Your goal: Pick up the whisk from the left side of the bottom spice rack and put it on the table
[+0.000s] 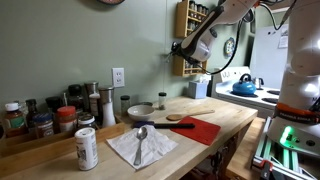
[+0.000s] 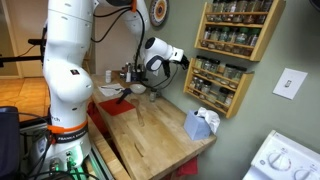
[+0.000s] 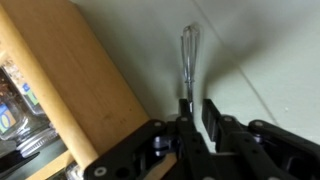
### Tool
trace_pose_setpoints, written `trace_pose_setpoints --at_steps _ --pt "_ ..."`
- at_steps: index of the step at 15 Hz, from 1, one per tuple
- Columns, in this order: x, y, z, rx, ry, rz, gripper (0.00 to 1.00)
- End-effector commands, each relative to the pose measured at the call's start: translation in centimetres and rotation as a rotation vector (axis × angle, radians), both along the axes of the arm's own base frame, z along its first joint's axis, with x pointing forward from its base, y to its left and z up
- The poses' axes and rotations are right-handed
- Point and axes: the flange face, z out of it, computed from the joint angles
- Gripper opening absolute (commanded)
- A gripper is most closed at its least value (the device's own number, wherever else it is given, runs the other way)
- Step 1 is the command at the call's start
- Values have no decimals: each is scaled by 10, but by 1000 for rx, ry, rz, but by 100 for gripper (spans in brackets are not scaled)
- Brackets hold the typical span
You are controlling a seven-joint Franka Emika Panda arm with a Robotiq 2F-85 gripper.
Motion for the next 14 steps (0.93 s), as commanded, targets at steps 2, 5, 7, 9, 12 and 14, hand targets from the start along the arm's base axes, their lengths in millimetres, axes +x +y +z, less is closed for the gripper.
trace_pose_setpoints --at_steps 2,5,7,9,12,14 --pt "6 -8 -5 1 0 -24 15" --pt "8 -9 -5 2 -1 -24 21" --pt "10 -9 -5 3 -8 -20 24" --pt "13 -9 -4 3 -12 -20 28" --pt "15 -11 -4 4 -12 -25 28" --pt "14 -12 -5 5 -10 -28 11"
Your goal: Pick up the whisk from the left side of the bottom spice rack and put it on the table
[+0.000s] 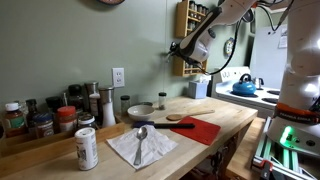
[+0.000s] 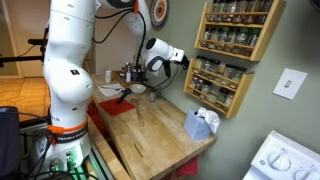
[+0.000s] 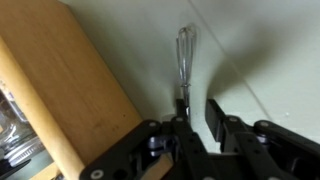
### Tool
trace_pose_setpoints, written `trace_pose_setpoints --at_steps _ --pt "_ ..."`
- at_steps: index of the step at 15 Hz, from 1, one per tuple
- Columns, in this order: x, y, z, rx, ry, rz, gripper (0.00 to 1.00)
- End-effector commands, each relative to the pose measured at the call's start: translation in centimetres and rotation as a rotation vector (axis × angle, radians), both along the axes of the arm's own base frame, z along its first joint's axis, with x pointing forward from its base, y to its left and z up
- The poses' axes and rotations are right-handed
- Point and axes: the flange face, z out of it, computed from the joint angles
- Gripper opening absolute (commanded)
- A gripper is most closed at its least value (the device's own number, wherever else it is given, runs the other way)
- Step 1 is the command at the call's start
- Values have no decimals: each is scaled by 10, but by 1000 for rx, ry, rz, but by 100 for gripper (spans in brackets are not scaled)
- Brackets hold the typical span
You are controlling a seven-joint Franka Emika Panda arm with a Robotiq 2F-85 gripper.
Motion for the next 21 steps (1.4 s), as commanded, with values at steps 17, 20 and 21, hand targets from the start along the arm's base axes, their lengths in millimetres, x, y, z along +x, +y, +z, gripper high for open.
trace_pose_setpoints --at_steps 17,20,21 --pt "-20 -2 8 2 -42 -25 2" --pt "-21 3 7 3 -15 1 2" --pt "-23 10 6 9 1 26 2"
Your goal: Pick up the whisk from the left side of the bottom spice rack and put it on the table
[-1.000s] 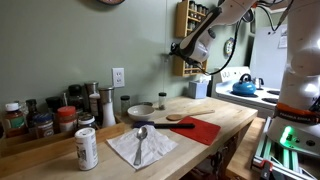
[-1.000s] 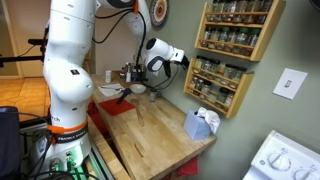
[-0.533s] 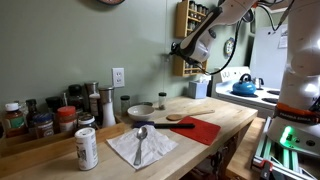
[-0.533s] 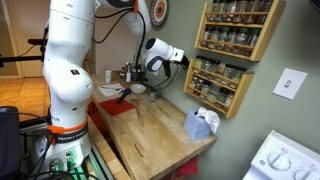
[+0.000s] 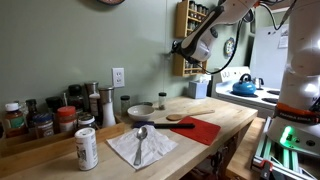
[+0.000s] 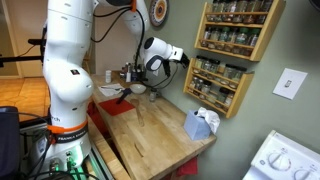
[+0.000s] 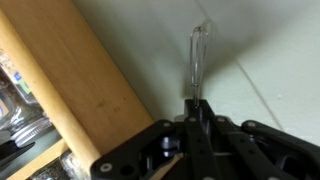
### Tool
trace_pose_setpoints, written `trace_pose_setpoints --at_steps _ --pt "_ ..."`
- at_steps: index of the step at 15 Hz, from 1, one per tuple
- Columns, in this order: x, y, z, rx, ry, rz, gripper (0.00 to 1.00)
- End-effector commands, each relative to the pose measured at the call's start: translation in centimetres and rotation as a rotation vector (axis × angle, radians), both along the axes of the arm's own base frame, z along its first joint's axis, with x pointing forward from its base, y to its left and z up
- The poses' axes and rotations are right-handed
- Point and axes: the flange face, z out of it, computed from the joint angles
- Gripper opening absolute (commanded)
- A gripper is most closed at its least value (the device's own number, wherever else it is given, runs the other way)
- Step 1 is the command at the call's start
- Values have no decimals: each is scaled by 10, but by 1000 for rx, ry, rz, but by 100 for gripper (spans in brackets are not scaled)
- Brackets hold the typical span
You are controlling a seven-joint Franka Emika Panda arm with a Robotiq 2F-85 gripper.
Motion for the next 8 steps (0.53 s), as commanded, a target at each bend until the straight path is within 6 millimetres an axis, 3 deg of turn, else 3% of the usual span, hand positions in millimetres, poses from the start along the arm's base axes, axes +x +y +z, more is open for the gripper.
trace_pose_setpoints --at_steps 1,8 --pt "-13 16 -1 13 51 56 2" --pt "-44 51 -9 15 224 198 2"
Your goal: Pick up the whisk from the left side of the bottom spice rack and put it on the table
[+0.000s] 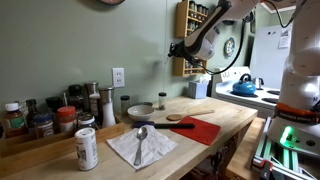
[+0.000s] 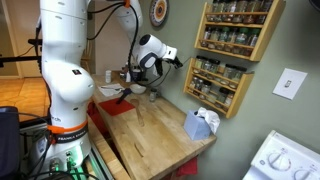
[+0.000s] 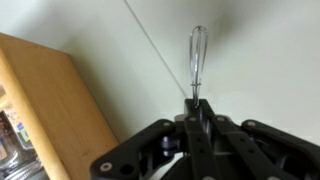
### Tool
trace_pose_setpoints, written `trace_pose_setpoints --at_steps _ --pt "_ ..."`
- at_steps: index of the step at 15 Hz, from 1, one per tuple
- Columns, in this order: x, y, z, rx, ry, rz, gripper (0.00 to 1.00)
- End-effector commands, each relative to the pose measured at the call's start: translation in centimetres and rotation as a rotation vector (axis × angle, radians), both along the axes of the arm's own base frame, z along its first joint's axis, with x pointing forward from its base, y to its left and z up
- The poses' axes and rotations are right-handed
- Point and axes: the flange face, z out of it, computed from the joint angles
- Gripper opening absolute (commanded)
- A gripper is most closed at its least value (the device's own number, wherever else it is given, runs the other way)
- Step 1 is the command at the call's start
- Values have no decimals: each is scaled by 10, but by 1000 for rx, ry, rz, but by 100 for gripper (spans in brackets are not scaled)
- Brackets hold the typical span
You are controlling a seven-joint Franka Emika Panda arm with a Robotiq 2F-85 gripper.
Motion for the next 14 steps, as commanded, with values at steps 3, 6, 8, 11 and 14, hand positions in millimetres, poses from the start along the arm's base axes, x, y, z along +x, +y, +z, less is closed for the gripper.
trace_pose_setpoints --at_steps 3,6,8,11,14 --pt "-43 21 -5 15 227 133 2" --pt "-58 12 -16 17 377 165 2" --pt "-67 1 -28 19 491 178 2" --pt "-77 -10 -43 19 672 193 2" --pt "-82 -12 -51 16 813 230 2"
